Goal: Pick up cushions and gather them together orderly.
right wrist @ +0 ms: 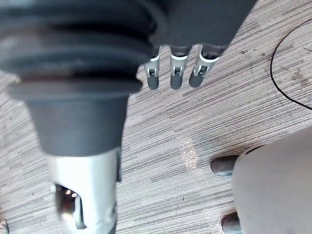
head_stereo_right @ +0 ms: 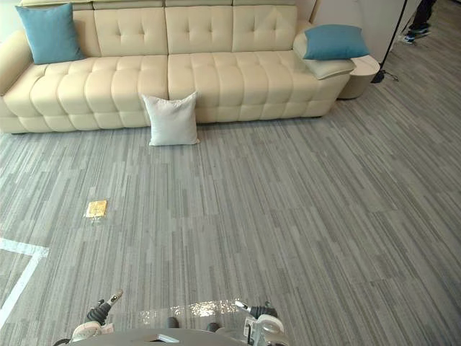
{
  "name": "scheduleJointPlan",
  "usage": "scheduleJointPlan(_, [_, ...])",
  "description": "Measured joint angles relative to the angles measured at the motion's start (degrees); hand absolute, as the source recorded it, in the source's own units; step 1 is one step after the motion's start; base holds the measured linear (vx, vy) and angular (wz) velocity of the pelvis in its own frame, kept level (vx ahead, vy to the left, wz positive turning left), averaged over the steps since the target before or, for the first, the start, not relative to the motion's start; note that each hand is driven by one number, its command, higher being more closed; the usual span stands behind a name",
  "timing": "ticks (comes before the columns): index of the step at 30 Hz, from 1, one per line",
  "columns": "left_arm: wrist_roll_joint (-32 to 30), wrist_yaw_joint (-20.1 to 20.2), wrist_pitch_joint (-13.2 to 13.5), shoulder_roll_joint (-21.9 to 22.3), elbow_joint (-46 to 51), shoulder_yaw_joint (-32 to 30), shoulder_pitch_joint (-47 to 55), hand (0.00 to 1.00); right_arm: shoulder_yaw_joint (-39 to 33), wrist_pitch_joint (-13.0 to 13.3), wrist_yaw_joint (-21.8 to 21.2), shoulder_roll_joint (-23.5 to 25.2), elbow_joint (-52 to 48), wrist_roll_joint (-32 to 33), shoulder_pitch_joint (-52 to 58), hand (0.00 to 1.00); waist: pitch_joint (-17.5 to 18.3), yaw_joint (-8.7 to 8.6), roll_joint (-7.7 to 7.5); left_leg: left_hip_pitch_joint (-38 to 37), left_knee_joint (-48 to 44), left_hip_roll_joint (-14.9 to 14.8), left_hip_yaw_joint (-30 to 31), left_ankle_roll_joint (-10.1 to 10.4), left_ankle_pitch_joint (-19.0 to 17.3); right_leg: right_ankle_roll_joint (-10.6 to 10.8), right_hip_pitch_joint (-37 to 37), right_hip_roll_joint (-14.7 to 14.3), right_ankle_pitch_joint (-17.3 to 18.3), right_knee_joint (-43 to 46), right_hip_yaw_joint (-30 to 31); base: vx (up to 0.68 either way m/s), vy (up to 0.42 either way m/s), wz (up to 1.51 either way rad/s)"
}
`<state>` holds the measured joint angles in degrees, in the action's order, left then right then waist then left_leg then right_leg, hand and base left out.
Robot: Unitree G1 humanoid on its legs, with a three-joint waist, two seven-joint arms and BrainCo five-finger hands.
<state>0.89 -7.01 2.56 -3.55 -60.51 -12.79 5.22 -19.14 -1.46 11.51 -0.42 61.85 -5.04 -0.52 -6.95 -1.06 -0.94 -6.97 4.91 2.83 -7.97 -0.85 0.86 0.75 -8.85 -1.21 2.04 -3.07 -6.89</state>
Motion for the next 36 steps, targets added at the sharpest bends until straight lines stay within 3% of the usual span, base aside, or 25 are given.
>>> scheduleJointPlan(19, [-1.2,-0.1,-0.2,-1.7,-2.0,1.8,0.3,0.00,0.5,-0.3,-0.3,-0.1,0.0,-1.9,-0.5,0.00,-1.0,0.92,-0.41,2.1,0.0,0.0,-0.6,-0.3,-0.7,0.1,2.2,0.0,0.1,-0.2,0.4,-0.01,-0.005,-0.01])
scheduleJointPlan(28, [-1.0,-0.1,-0.2,-2.1,-1.5,1.7,0.1,0.00,0.5,-0.9,-0.2,-0.1,-0.2,-2.0,-1.1,0.00,-1.4,2.23,-1.00,5.4,-0.4,0.5,-1.0,-1.1,-2.1,1.6,6.3,0.7,1.2,1.3,0.1,0.02,0.012,-0.03])
scheduleJointPlan(31, [-0.9,-0.1,-0.2,-2.0,-0.9,1.7,0.1,0.00,-0.3,-0.9,-0.2,0.0,-0.8,-1.7,-1.1,0.00,-2.1,3.10,-1.14,8.5,-7.9,0.3,-1.8,-1.7,-8.0,3.3,9.7,2.0,4.8,9.8,-0.5,0.08,0.073,-0.18])
scheduleJointPlan(33, [-0.5,-0.2,-0.2,-1.5,-0.7,1.7,0.0,0.00,-0.3,-0.7,-0.2,0.1,-3.1,-1.3,-0.3,0.00,-2.8,3.14,-0.13,8.3,-12.6,-0.3,-1.7,-3.0,-11.2,4.0,14.1,3.3,7.6,23.3,-3.1,0.11,0.118,0.00])
scheduleJointPlan(35, [0.1,-0.2,-0.2,-1.5,-0.1,1.6,-0.2,0.00,-0.1,-0.2,-0.2,0.5,-6.3,-0.8,0.3,0.00,-2.9,3.23,0.15,7.8,-16.5,-0.1,-0.8,-4.6,-14.4,1.7,22.0,6.9,8.9,42.2,-6.5,0.27,0.159,0.12])
scheduleJointPlan(36, [0.2,-0.2,-0.2,-1.5,0.0,1.5,-0.5,0.00,-0.1,-0.2,-0.2,0.6,-6.9,-0.7,0.4,0.00,-3.0,3.25,-0.02,7.7,-17.2,-0.1,-0.4,-4.8,-15.3,1.3,23.5,7.3,9.4,45.7,-6.6,0.24,0.106,0.16])
